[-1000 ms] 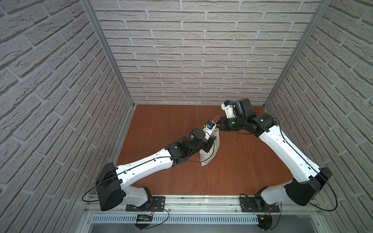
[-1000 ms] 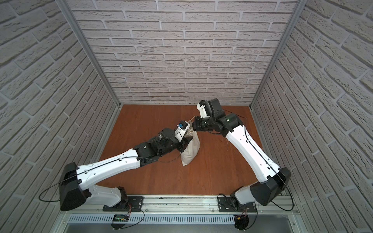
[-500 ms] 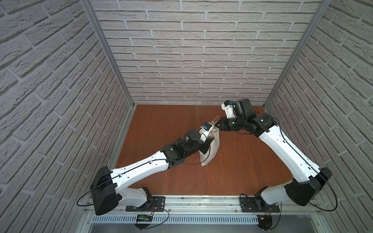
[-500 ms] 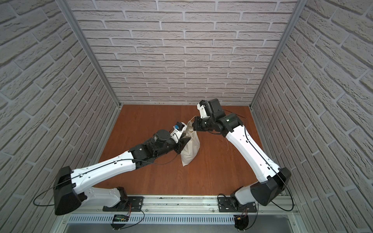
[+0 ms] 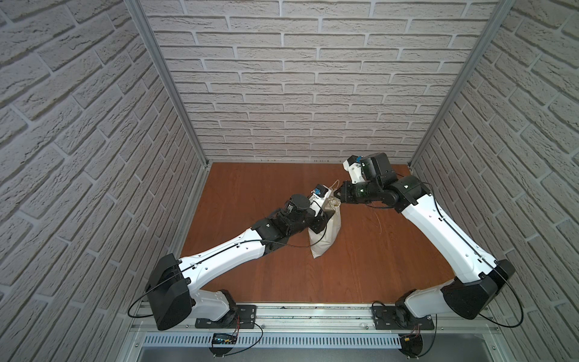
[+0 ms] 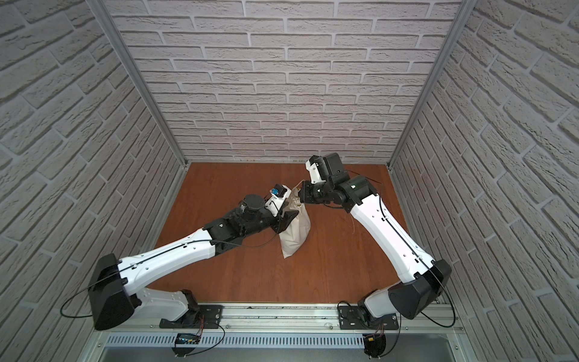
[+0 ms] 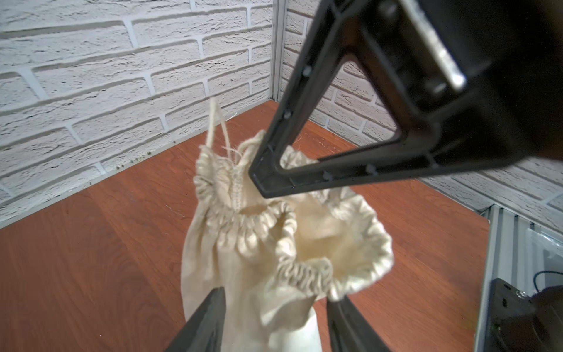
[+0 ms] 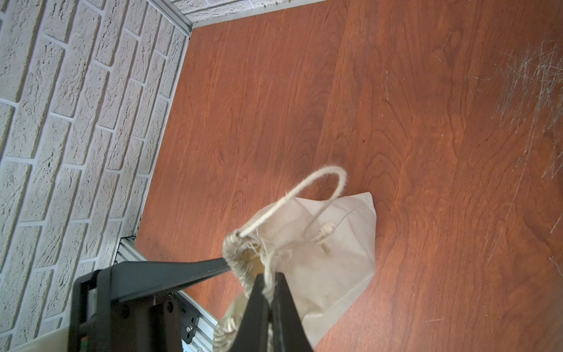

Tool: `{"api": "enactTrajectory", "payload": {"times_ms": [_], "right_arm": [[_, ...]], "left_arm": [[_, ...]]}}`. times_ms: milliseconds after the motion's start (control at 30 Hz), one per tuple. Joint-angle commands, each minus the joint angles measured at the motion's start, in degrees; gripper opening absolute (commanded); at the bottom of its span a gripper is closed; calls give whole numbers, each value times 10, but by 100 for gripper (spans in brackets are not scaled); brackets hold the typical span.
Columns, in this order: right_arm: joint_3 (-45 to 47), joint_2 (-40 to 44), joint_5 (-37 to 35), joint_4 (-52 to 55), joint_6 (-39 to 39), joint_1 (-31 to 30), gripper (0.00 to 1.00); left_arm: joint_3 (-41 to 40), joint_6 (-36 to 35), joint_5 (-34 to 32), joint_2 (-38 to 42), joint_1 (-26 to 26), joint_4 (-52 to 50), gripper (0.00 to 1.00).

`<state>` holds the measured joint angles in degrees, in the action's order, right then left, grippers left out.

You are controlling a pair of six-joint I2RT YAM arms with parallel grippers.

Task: Close the soil bag
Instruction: Adjust the soil bag at the center of the board.

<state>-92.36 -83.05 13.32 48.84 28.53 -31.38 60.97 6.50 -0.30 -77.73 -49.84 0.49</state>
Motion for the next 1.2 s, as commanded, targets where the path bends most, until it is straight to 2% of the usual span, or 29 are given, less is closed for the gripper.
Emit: {"api": "enactTrajectory", "payload": {"times_ms": [0,200,300,500,700,833,933,1167], "right_arm": [[-14,4,1,-8,-4,2,3],[-11,9,-27,-2,-2,5,3],[-9,18,-52,-5,14,15,3],[1,46,-78,-19,46,22,3],[43,95,-110,-36,80,24,3],[105,137,-84,-72,122,22,3],[154,168,-66,-108,144,17,3],[206,163,-16,-145,128,4,3]], "left_arm": [[21,-4,17,-8,4,21,43],[23,5,40,2,11,4,0],[14,-1,67,23,13,-7,0],[9,-11,76,63,42,-37,0],[1,-2,95,108,114,-56,0],[-7,-5,111,125,149,-72,0],[-28,-2,149,132,166,-66,0],[-61,3,215,121,167,-41,0]]}}
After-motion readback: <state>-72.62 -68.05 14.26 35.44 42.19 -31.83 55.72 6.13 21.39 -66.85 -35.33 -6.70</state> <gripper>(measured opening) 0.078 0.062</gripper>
